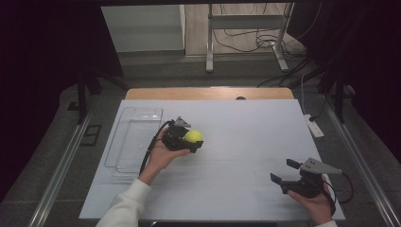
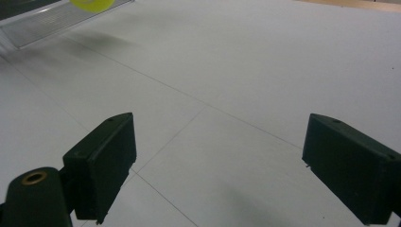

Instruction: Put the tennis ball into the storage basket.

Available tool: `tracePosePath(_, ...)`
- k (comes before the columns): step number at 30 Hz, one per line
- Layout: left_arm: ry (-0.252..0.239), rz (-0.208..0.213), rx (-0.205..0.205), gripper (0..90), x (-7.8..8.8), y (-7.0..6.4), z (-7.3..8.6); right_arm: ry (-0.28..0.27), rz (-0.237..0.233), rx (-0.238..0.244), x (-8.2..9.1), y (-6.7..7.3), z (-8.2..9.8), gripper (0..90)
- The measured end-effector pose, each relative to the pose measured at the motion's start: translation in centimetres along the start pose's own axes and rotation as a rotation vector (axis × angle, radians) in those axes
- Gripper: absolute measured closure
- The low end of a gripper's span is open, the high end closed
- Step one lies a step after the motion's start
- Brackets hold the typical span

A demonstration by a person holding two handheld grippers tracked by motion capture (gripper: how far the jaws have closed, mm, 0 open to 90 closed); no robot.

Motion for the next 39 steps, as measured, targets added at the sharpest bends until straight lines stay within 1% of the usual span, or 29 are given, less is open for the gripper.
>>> tracePosePath(5,-0.027,0.008,0.001,26.6,0.5,-0.1,-0.3,0.002,0.002,0.000,0.0,0.0,0.0,10.9)
tracePosePath(20,-0.070,0.010,-0.003,26.6,1.2,-0.1,-0.6,0.001,0.003,-0.001,0.0,-0.1,0.0,11.0)
tracePosePath(25,-0.095,0.012,-0.004,26.6,1.6,-0.1,-0.9,0.000,0.003,-0.001,0.0,-0.1,0.0,11.0)
tracePosePath(29,-0.122,0.014,0.000,26.6,2.0,-0.2,-1.1,0.001,0.004,0.000,0.0,-0.1,0.0,11.0)
tracePosePath(39,-0.160,0.019,0.009,26.6,2.6,-0.2,-1.5,0.001,0.005,-0.001,0.0,-0.1,0.0,11.0)
Point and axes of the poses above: each handheld gripper's, and its own axes: x roughly backward along the jaws, z roughly out of its underside, y roughly to its left, the point moved 9 cm from there along -x, roughly forward along the jaws, and after that the axes turned 1 degree about y, right-handed, at the moved point
